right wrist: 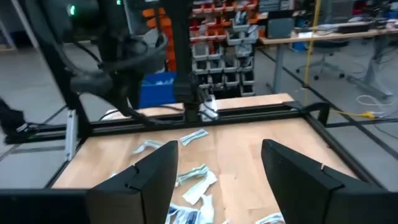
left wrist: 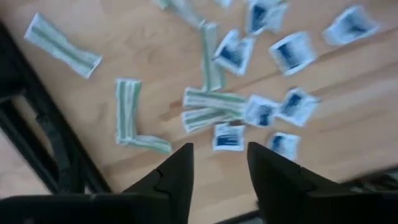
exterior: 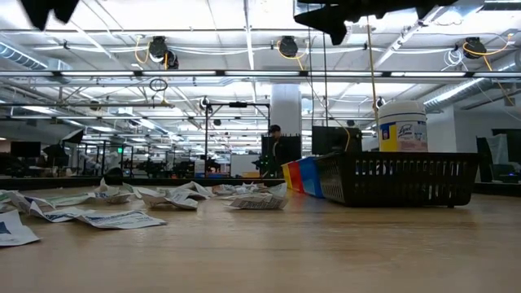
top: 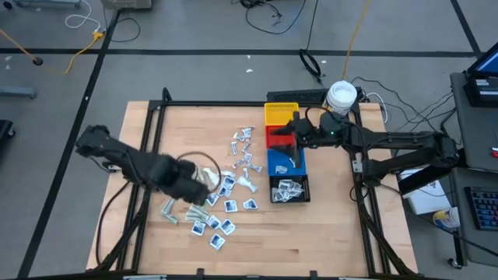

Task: Pick & Place First Aid Supplies
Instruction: Put the blue alcohol pad into the blue bin

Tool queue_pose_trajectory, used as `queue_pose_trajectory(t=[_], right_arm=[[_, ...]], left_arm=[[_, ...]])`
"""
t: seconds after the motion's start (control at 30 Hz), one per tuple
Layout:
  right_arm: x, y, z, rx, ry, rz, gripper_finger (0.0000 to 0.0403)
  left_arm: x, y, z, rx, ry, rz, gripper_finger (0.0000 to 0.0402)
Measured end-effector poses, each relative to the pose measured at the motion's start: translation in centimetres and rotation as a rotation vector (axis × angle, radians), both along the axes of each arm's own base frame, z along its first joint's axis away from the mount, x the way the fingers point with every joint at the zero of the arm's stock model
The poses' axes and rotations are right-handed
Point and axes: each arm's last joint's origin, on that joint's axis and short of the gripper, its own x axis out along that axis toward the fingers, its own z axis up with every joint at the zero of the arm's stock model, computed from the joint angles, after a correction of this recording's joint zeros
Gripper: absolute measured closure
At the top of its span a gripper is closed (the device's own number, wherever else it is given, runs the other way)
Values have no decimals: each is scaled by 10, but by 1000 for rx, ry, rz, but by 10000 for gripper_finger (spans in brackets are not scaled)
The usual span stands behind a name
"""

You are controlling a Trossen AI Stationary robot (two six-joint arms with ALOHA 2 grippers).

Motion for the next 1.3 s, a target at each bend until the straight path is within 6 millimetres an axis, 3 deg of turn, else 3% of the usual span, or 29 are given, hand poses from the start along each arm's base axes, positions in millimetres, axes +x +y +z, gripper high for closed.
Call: queue_pose_trajectory(t=[0.4,0.67,0.9,1.07,1.3], right_arm=[[-1,1,2,-3,-12,33,174],[-1,1,1,-21,-7,35,174],[-1,1,1,-24,-8,35,174],[-3,1,3,-26,-17,36,174],[-6,1,8,-32,-51,36,174]], left_arm=[[28,-51,-87,7,50,68,159],[39,-84,-140,0,63,70,163],[46,-99,-181,34,135,82,179],[51,-98,-188,-11,163,58,220],[49,-94,-180,-12,151,14,376]])
